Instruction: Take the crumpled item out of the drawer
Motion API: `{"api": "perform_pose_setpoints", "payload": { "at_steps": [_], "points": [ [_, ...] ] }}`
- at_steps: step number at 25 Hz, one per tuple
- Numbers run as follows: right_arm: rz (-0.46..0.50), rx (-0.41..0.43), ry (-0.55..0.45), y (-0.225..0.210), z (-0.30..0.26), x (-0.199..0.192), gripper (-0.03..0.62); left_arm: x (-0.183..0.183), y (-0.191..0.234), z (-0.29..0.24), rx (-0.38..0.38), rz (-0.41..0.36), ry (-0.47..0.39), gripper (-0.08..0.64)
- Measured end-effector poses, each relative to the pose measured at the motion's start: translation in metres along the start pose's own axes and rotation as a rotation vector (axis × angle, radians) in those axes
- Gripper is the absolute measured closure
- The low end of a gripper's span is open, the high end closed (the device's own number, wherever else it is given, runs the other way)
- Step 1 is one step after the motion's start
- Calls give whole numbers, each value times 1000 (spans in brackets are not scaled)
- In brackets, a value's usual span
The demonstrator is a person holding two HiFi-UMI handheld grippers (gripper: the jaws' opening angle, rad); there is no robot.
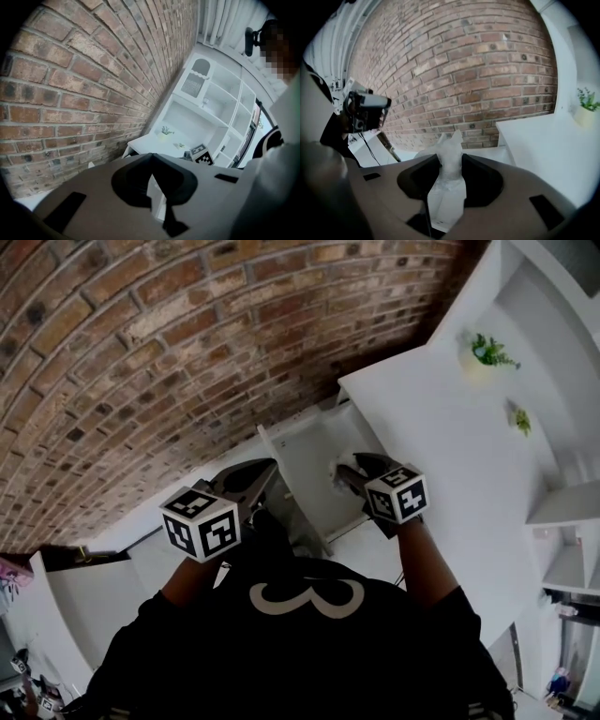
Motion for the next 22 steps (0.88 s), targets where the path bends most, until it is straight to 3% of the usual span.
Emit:
{"api": "perform_pose_setpoints", "payload": {
  "at_steps": [10,22],
  "points": [
    [33,25,-319,48,99,27,431,14,-48,19,-57,-86,-84,557],
    [106,47,-523,84,172,31,433,34,-86,41,-79,-183,-160,557]
  ]
}}
Point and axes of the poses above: the fingertips, and each gripper's own axes: z backward along the fingers, y to its left, x out of its top, the point moved 9 cm from there along z, backward along the fingers, and after that the axes turned 13 degrees about y, right-handed, at the moved point
